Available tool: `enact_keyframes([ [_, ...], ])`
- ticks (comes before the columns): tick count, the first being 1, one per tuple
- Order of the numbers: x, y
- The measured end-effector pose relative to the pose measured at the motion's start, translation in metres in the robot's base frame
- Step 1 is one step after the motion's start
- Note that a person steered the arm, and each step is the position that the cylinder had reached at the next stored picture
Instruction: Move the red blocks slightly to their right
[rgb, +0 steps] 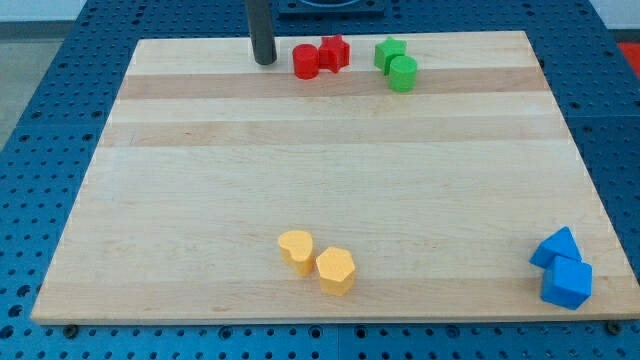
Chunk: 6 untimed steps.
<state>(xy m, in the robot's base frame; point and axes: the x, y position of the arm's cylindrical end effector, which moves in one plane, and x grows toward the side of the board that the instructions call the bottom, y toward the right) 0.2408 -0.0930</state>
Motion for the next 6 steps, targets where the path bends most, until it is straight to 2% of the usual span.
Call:
enact_keyframes([
  [3, 0.005, 0.064],
  [5, -0.012, 0.025],
  [6, -0.042, 0.037],
])
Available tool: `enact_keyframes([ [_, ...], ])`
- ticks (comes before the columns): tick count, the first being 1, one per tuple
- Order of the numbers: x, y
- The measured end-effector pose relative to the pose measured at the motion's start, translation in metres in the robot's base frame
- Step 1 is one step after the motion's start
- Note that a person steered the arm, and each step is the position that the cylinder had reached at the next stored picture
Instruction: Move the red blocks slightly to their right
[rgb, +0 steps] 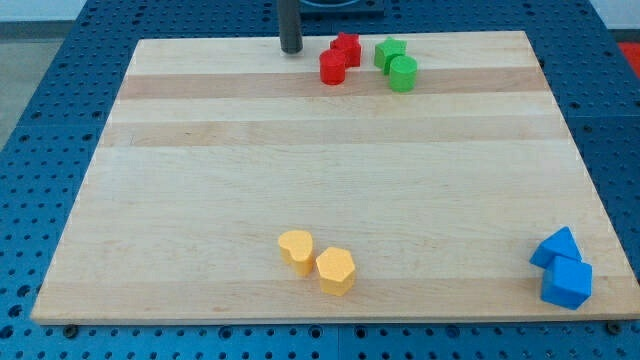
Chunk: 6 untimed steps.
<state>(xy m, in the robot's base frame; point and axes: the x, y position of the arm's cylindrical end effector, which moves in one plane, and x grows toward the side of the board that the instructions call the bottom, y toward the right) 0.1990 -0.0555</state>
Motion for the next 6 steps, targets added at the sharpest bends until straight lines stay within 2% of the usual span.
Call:
enact_keyframes([
  [4, -0.004, 0.088],
  [6, -0.004, 0.089],
])
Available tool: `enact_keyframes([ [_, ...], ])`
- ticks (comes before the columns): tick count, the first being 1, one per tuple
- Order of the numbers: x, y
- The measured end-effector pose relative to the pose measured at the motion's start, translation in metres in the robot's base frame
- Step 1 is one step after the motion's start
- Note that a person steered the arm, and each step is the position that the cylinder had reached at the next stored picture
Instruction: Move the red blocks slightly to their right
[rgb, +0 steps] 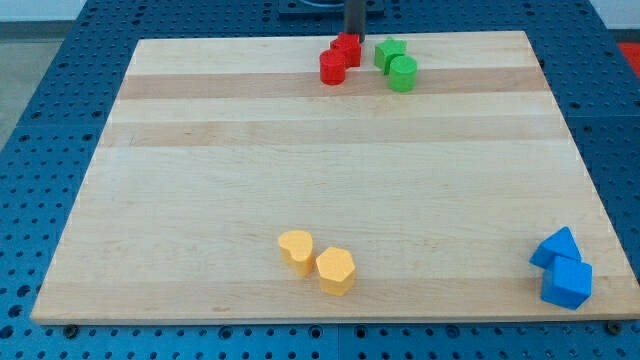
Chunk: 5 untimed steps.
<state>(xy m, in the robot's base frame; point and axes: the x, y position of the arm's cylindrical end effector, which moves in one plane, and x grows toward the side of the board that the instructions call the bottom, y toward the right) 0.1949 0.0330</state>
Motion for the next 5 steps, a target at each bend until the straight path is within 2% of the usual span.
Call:
enact_keyframes([
  [3, 0.000, -0.057],
  [5, 0.005, -0.048],
])
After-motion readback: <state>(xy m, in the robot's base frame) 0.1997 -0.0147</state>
